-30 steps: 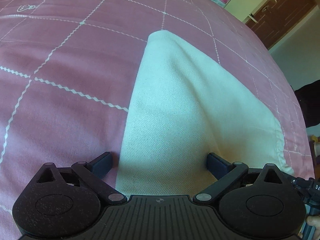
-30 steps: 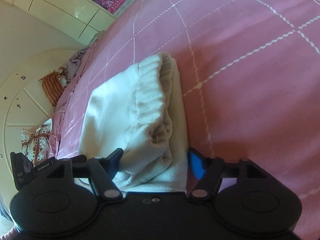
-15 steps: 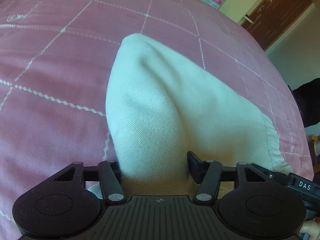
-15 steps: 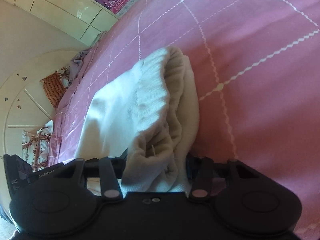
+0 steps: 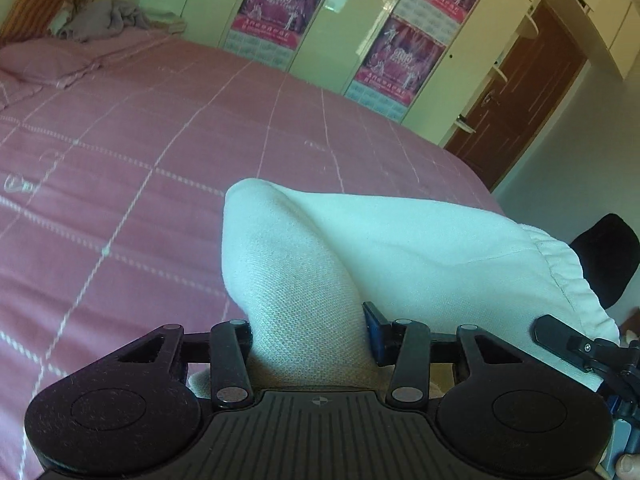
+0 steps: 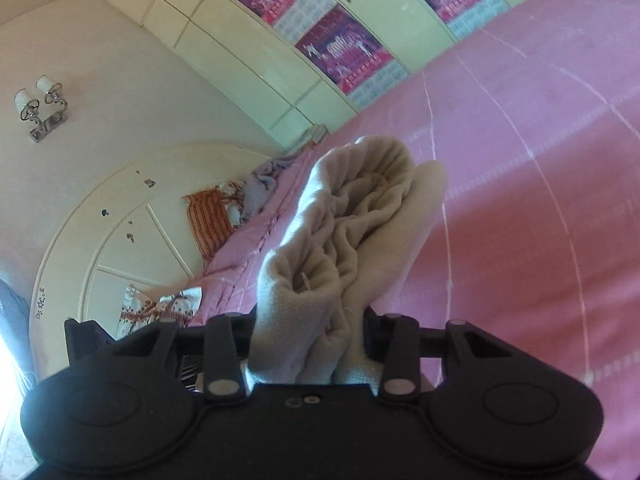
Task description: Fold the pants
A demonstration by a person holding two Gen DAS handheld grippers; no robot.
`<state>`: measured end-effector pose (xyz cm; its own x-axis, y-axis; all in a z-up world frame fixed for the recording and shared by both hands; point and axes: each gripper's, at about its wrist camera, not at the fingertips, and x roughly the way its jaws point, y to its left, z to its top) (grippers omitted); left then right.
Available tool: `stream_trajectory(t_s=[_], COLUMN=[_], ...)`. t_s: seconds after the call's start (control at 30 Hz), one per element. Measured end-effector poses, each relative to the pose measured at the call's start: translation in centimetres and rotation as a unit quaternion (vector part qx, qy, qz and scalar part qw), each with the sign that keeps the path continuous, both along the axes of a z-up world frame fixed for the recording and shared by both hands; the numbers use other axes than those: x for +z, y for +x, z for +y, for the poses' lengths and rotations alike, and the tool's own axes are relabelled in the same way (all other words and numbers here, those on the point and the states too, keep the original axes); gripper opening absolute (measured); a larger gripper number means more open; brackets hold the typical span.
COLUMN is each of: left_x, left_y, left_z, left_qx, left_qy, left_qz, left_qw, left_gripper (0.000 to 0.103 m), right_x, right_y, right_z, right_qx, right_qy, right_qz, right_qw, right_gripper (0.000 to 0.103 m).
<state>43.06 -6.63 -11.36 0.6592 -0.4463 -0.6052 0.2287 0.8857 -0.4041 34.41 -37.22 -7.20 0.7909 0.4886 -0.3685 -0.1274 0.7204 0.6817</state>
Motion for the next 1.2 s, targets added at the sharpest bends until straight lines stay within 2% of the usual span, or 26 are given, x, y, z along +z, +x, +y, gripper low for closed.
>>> stream_trajectory(t_s=[0.17,0.27,0.3,0.33,0.37,0.4,0.43,0.47,0.5,0.53,0.57,0.6,0.67,0.73,0.83,0.9,0.93,1.03,1.07,1.13,1.2], left_x=[0.8,-0.5,-1.5,-2.7,-4.1,-5.6,-7.0,-7.8,-7.8,-7.7,-7.5,-7.1,-5.8,-4.9,-4.9,-6.8,-8.2,-8.8,-8.6,-8.1,-7.7], left_y=[4.6,6.2,6.7,7.0,7.3,7.4,7.3,6.9,6.2,5.6,5.3,5.0,3.8,3.3,3.4,3.6,3.7,3.6,3.6,3.3,3.0], left_z=[-2.5,-4.1,-4.6,-5.2,-5.9,-6.8,-7.3,-7.6,-7.5,-7.3,-7.0,-6.5,-5.5,-5.3,-6.9,-8.3,-8.7,-8.3,-8.5,-9.5,-10.0], left_qx=[0.003,-0.002,-0.003,-0.001,0.000,0.003,0.006,0.000,0.004,0.015,0.021,0.027,0.066,0.067,0.037,0.016,0.009,0.031,0.034,0.023,0.012], left_qy=[0.033,0.075,0.093,0.119,0.151,0.189,0.229,0.247,0.246,0.252,0.251,0.244,0.240,0.227,0.233,0.268,0.284,0.256,0.261,0.291,0.311], left_qz=[-0.021,-0.023,-0.017,-0.005,0.010,0.026,0.044,0.047,0.035,0.030,0.032,0.033,0.009,-0.015,0.003,0.034,0.052,0.076,0.077,0.059,0.045], left_qw=[0.9992,0.9969,0.9955,0.9929,0.9884,0.9816,0.9725,0.9680,0.9685,0.9672,0.9672,0.9688,0.9686,0.9715,0.9717,0.9626,0.9573,0.9631,0.9617,0.9545,0.9492], left_gripper=[0.045,0.045,0.049,0.053,0.062,0.067,0.069,0.077,0.090,0.096,0.100,0.100,0.100,0.100,0.100,0.100,0.100,0.103,0.103,0.103,0.103], right_x=[0.6,-0.7,-1.4,-2.4,-3.4,-4.7,-6.2,-7.5,-8.6,-9.5,-10.0,-10.0,-8.9,-7.2,-4.5,-4.0,-4.5,-8.6,-9.8,-9.7,-8.8], right_y=[4.4,6.6,7.2,7.7,8.1,8.3,8.5,8.5,8.3,7.9,7.1,6.2,4.7,3.6,4.0,4.5,4.8,6.2,6.0,5.6,5.8], right_z=[-1.8,-2.6,-2.9,-3.2,-3.5,-3.9,-4.0,-4.0,-3.9,-3.9,-4.0,-4.1,-3.8,-2.7,0.3,2.7,3.5,3.5,3.2,3.3,3.7], right_qx=[-0.016,-0.026,-0.029,-0.031,-0.033,-0.037,-0.047,-0.061,-0.079,-0.096,-0.105,-0.117,-0.131,-0.142,-0.111,-0.080,-0.069,-0.062,-0.063,-0.072,-0.070], right_qy=[0.002,-0.004,-0.007,-0.012,-0.020,-0.028,-0.042,-0.067,-0.095,-0.118,-0.125,-0.129,-0.156,-0.194,-0.236,-0.272,-0.284,-0.304,-0.308,-0.312,-0.313], right_qz=[-0.017,-0.014,-0.008,0.000,0.014,0.038,0.072,0.105,0.134,0.157,0.161,0.150,0.123,0.086,0.022,0.000,0.008,0.105,0.120,0.112,0.114], right_qw=[1.000,1.000,1.000,0.999,0.999,0.998,0.995,0.990,0.983,0.976,0.973,0.973,0.971,0.967,0.965,0.959,0.956,0.945,0.942,0.941,0.940], right_gripper=[0.041,0.041,0.042,0.042,0.043,0.046,0.049,0.055,0.055,0.055,0.059,0.059,0.058,0.057,0.050,0.044,0.044,0.032,0.028,0.025,0.030])
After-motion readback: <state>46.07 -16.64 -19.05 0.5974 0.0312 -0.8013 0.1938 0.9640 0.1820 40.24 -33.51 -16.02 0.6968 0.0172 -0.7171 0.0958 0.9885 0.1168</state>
